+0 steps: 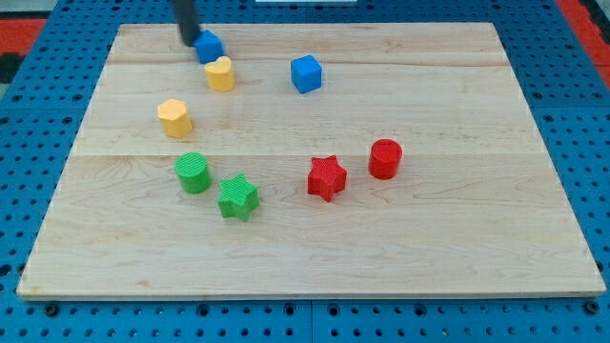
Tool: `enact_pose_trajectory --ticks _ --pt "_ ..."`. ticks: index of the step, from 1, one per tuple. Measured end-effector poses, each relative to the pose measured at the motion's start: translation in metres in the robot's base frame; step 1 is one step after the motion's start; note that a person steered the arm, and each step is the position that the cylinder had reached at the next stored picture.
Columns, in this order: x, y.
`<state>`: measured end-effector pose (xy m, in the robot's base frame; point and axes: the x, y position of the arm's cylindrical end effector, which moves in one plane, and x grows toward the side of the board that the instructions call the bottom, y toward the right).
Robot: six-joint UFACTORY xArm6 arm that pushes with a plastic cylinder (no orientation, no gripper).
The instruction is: Place blue triangle to the top of blue cube
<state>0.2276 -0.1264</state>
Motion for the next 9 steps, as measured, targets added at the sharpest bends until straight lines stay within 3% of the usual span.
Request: enact_pose_trajectory --ticks 1,2,3,4,5,6,8,9 --pt "-0.033 0.057" --pt "-0.028 0.078" --pt "-0.027 0.059" --pt "-0.010 0.011" --pt "0.027 0.025" --pt "0.060 0.076" --pt "0.037 0.134" --pt "0.064 0.121"
